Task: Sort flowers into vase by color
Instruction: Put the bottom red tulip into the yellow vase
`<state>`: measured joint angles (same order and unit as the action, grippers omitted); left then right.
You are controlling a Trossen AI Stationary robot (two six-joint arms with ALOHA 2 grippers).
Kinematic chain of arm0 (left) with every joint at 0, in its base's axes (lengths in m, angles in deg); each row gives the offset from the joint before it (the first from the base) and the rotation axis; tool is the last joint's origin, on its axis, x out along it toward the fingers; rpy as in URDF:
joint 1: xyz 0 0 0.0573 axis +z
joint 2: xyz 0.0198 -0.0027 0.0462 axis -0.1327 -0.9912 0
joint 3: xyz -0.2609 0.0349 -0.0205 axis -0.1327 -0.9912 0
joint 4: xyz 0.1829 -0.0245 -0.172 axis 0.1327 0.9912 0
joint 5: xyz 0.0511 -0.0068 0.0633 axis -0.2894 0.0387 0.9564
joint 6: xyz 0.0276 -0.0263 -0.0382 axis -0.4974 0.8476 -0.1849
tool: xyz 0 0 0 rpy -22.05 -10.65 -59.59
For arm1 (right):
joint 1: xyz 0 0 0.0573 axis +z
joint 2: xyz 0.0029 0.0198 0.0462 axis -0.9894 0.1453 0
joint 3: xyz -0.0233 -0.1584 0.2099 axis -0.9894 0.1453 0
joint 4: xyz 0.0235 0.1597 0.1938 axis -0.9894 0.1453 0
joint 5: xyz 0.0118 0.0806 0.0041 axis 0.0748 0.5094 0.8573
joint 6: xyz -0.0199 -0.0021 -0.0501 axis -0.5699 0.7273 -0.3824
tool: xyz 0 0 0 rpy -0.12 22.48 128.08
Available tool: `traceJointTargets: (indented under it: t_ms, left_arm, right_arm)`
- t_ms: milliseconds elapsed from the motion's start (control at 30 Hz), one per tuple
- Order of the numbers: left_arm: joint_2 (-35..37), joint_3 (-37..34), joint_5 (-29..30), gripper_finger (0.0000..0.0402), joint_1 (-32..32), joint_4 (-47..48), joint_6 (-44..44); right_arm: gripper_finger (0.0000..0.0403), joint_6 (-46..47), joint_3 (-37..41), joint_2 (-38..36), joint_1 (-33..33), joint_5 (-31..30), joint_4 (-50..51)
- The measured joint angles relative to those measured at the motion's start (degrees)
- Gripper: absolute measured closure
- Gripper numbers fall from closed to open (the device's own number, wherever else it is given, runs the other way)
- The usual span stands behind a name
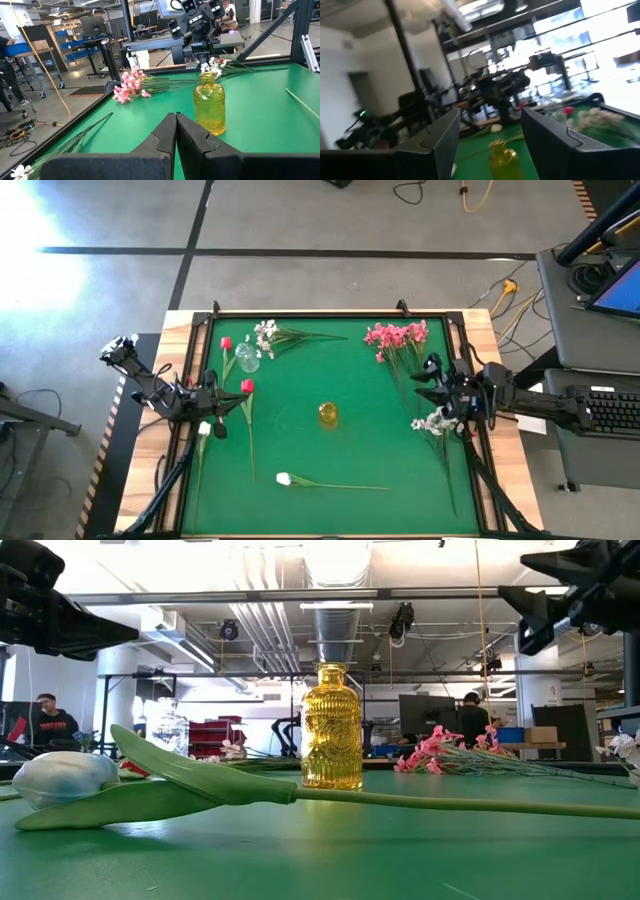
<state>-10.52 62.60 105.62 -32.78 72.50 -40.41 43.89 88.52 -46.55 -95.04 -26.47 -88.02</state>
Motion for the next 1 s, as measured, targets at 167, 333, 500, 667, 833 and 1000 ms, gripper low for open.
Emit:
traceJointTargets:
  t_ms: [167,333,500,667,833,1000]
  left_arm:
    - [-0.01,-0.02,0.02,0.0402,0.00,0.00,-0.75]
    - [0.00,-0.01,0.03,0.0402,0.01,0.00,-3.92]
    - [0.00,-0.02,0.03,0.0402,0.00,0.00,-3.33]
    - [-0.09,-0.02,0.02,0.0402,0.02,0.00,-3.79]
    - [-0.22,-0.11,-1.25,0.0402,0.00,-3.68,5.65]
    - [-0.11,-0.07,-1.41,0.0402,0.09,-16.64,26.50]
  right_arm:
    - [0.0199,4.21,0.00,0.08,0.00,-4.88,-1.73]
    - [0.0199,5.12,-0.12,1.71,0.00,-5.14,-7.84]
    - [0.0199,2.64,-4.50,6.98,-0.02,-8.36,-8.90]
    - [0.0199,-0.33,-10.27,13.59,0.00,-8.05,-6.47]
    - [0.0199,-3.01,-14.57,18.84,-0.02,-8.05,-4.93]
    - [0.0199,-2.38,-17.58,21.81,-0.02,-8.02,-1.25]
